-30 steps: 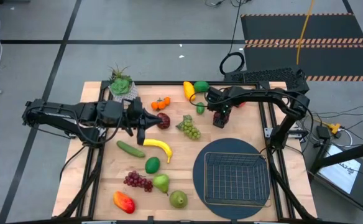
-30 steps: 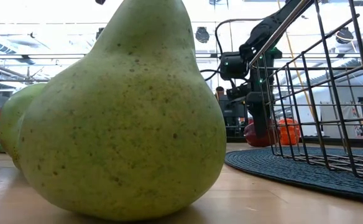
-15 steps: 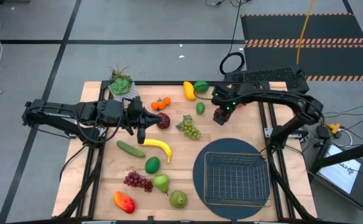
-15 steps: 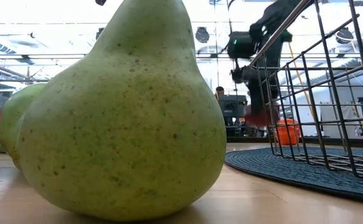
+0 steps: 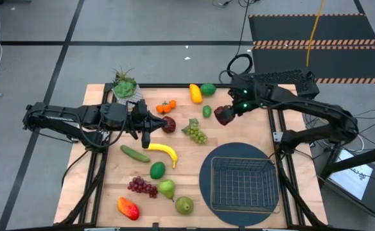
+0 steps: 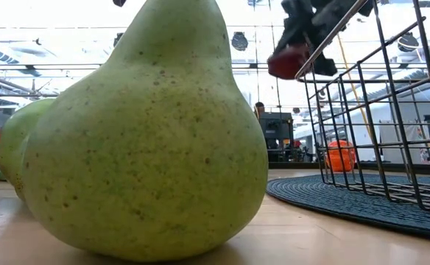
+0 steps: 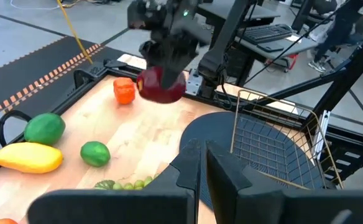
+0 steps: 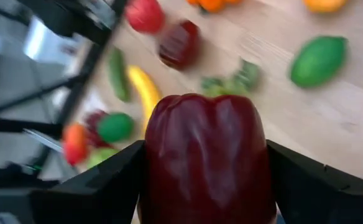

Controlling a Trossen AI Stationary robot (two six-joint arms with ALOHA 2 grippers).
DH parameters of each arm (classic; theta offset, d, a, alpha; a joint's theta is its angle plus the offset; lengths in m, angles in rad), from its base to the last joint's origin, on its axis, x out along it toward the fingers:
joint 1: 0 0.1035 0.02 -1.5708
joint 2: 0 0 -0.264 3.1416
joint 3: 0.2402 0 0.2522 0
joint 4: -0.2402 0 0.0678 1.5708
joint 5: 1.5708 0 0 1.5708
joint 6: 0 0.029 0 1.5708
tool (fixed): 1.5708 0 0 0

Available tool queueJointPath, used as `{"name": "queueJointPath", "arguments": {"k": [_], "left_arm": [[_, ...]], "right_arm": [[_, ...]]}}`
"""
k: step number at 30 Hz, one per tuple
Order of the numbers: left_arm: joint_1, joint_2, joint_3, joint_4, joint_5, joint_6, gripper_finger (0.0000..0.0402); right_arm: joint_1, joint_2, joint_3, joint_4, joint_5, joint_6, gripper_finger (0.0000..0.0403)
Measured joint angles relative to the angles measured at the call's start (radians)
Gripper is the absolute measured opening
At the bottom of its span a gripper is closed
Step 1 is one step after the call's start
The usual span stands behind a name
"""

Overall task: Build produce basket
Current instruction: Put the right apple into the gold wire basket

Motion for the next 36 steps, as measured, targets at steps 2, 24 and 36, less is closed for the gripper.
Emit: {"name": "queueJointPath", "arguments": {"k": [2,24,36], "left_arm": [[0.000,0.000,0.000,0.000,0.009,-0.007,0.0024],[-0.030,0.000,0.000,-0.002,0.031,-0.055,0.0024],[-0.030,0.000,0.000,0.000,0.031,-0.055,0.0024]], "right_arm": [[0.018,-0.022,0.000,0.051,0.001,0.064,0.0292],[0.187,-0.074,0.000,0.716,0.088,0.206,0.0293],[0.182,-0.074,0.000,0.733,0.139,-0.150,0.0293]]}}
